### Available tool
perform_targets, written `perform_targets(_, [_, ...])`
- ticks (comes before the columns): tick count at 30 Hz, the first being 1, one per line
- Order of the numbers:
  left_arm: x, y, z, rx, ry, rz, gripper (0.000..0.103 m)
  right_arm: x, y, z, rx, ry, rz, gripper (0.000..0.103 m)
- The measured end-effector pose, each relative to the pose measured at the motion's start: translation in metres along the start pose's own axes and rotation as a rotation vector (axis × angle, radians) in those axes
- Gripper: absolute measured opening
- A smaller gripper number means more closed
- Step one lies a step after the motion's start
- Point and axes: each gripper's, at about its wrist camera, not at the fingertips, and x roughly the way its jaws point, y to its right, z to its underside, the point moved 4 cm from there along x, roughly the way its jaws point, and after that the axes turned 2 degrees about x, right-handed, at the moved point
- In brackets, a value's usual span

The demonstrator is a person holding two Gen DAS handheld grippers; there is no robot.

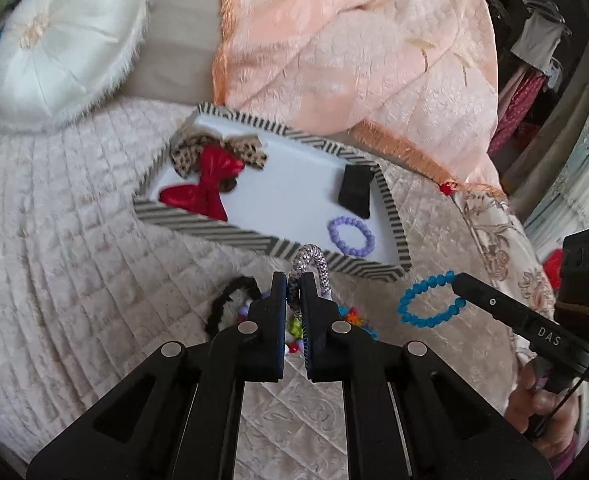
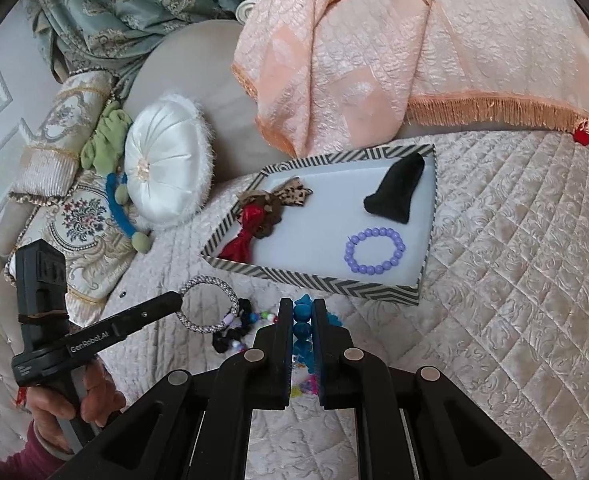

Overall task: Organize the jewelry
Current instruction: 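Grasp the grey twisted bracelet with the left tool while the right tool holds the blue bracelet, then carry the grey bracelet with the left tool while the right tool carries the blue bracelet over the tray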

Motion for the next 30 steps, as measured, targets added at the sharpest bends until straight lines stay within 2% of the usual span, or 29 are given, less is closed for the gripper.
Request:
perform_targets(9, [-0.001, 0.009, -0.023, 0.072, 0.044, -0.083, 0.006, -0.001, -0.001, -0.008, 0.005, 0.018, -0.004, 0.008])
perform_targets(17, [0.023, 0.006, -0.052, 0.074, 0.060, -0.136, 0.006, 0.004, -0.009, -0.042, -0.025, 0.043, 0.005, 0.008])
perform_targets(24, [0.050, 0.007, -0.075, 0.118, 0.070, -0.173, 0.006, 0.039, -0.017, -0.074, -0.068, 0.009, 0.017, 0.008])
perform_targets(30, [0.079, -0.007, -0.084, 0.121, 0.057, -0.212, 0.006, 0.068, -0.018, -0.101, -0.109, -0.006, 0.020, 0.008])
